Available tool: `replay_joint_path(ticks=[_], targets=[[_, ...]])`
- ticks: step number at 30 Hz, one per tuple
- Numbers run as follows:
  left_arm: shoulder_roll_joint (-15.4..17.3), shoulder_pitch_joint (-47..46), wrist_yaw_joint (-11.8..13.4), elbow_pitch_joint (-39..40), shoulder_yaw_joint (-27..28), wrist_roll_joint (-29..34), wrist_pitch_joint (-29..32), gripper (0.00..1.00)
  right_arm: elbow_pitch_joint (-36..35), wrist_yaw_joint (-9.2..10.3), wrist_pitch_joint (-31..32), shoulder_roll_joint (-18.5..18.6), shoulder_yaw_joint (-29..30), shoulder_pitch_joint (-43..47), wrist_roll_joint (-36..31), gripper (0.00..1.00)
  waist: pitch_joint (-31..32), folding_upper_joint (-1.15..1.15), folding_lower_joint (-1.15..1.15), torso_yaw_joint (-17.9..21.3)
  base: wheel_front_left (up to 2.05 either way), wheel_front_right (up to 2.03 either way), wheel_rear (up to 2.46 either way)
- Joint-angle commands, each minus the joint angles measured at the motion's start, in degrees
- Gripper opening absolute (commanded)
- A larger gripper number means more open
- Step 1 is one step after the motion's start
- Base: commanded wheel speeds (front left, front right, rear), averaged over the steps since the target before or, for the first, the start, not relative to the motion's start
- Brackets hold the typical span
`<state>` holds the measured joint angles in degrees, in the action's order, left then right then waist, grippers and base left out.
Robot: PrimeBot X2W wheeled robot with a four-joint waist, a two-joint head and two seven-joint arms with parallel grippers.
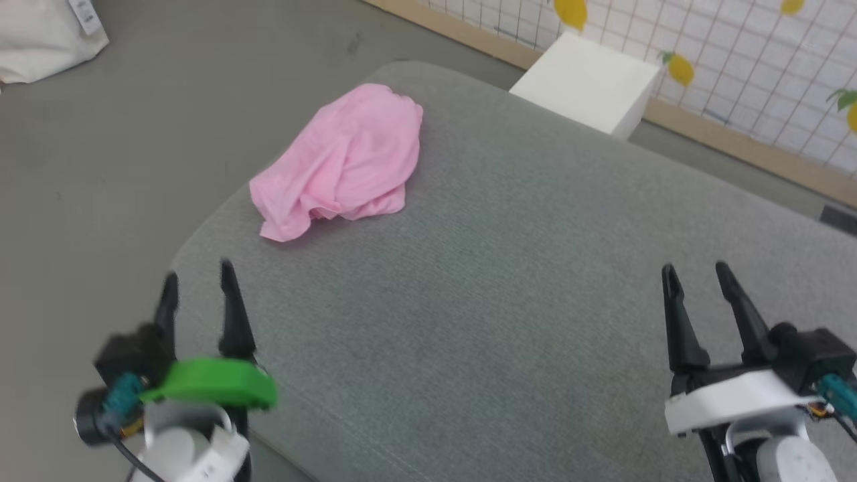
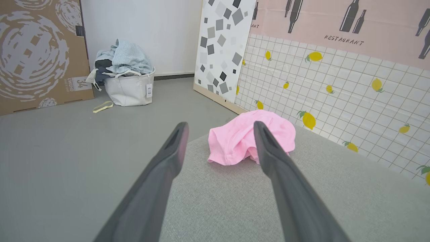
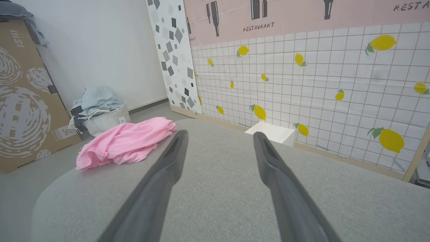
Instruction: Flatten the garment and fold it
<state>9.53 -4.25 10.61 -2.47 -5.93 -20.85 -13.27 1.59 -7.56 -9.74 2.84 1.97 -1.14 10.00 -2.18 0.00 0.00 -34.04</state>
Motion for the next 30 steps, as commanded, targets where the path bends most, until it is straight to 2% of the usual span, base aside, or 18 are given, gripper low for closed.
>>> replay_joint_path(ticks=[1,8,14,17,21,23,30], targets=[[0.64,-3.18,-0.46,-0.15,0.84,-1.30,0.22,1.00,-0.89,0.08,0.32,0.04,-0.08,-1.72,-0.52,1.00,-3.86,0.00,0.00,3.29,0.00,0.00,0.00],[5.13,-16.99,-2.23,-4.95,5.55,-5.72,5.51,1.00,-4.20,0.08,1.82,0.04,-0.38,-5.36,-2.47,1.00,-14.60,0.00,0.00,11.14,0.00,0.00,0.00],[11.33,-28.42,-4.59,-12.42,8.39,-10.76,16.73,1.00,-5.34,0.08,1.59,0.04,-0.79,-8.67,-3.04,1.00,-23.75,0.00,0.00,18.80,0.00,0.00,0.00],[14.96,-32.38,-4.48,-15.44,9.55,-12.72,24.22,1.00,-5.56,0.08,1.23,0.04,-1.42,-10.81,-3.17,1.00,-28.24,0.00,0.00,22.95,0.00,0.00,0.00],[17.66,-36.40,-2.38,-19.23,12.22,-16.70,33.59,1.00,-5.30,0.08,-0.09,0.04,-1.78,-13.23,-2.41,1.00,-32.40,0.00,0.00,27.32,0.00,0.00,0.00],[18.70,-36.80,0.25,-21.01,13.99,-19.33,40.09,1.00,-4.09,0.08,-1.24,0.04,-1.88,-14.13,-1.29,1.00,-34.34,0.00,0.00,29.95,0.00,0.00,0.00],[22.39,-33.14,6.14,-23.28,17.22,-21.23,49.38,1.00,-1.49,0.08,-3.22,0.04,-2.74,-14.95,0.57,1.00,-36.41,0.00,0.00,33.73,0.00,0.00,0.00]])
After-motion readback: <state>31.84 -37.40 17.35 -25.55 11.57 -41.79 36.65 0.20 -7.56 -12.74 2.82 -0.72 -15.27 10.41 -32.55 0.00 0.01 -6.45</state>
